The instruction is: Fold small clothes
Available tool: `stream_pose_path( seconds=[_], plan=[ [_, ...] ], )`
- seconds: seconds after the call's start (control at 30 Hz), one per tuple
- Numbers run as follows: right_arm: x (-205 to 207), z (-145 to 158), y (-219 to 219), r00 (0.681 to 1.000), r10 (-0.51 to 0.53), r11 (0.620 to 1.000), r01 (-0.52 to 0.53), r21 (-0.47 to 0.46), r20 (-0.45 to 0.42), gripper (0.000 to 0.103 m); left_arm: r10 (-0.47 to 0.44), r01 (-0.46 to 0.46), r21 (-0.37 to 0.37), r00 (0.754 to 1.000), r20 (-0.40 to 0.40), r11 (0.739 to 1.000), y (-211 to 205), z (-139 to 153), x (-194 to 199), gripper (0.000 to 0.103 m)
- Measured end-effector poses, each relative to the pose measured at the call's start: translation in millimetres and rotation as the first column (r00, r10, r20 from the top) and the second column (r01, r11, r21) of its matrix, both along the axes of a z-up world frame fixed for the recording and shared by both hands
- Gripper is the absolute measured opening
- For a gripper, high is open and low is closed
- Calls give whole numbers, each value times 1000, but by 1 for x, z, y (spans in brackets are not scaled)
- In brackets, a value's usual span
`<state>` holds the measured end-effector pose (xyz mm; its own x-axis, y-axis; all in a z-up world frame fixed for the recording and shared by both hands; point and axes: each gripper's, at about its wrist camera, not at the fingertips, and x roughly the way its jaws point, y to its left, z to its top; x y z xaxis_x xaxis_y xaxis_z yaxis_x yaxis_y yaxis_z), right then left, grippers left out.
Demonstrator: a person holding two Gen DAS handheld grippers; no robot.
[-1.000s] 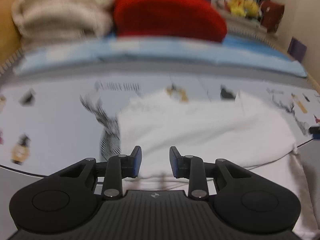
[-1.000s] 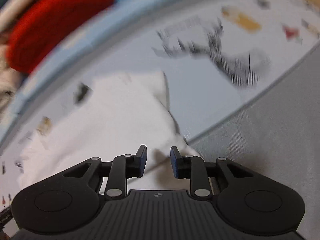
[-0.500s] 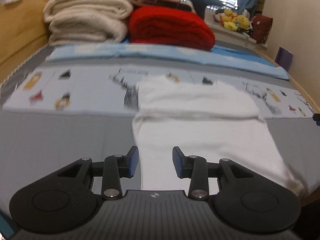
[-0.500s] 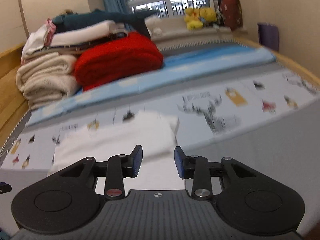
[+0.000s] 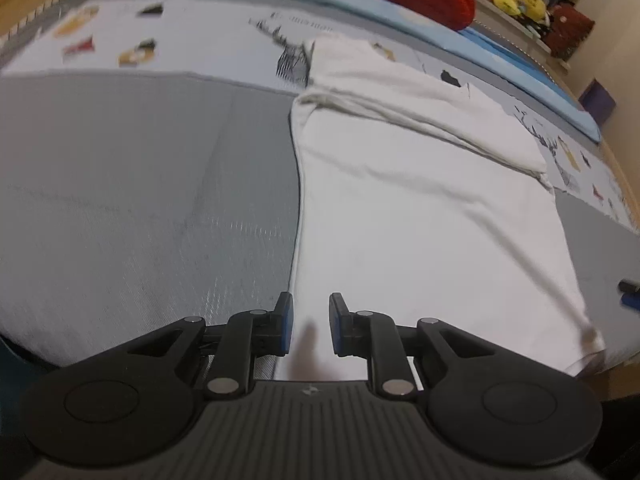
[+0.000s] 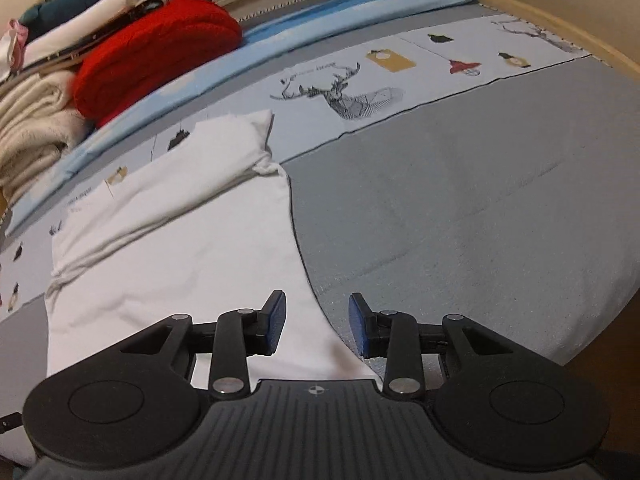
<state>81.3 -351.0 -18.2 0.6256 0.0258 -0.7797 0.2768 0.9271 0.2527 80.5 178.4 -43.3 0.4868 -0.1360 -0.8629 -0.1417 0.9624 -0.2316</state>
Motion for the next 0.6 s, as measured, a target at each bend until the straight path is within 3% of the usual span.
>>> stream_pose_path(
  seconds=[0.23,0.37,0.6],
  plan=[
    [-4,-16,-14,996,-52,999,52,4,-74,36,37,-43,-57,994,-101,997,14,-21,13,26],
    [-11,-31,-20,992,-57,997,61,38,-113,36,53,-61,-72,993,-103,996,16,-21,12,27],
    [-11,-46,-15,981,21,998,-8,68,-192,38,4,-5,-2,983,-185,1000,3,-38,10,26]
  ],
)
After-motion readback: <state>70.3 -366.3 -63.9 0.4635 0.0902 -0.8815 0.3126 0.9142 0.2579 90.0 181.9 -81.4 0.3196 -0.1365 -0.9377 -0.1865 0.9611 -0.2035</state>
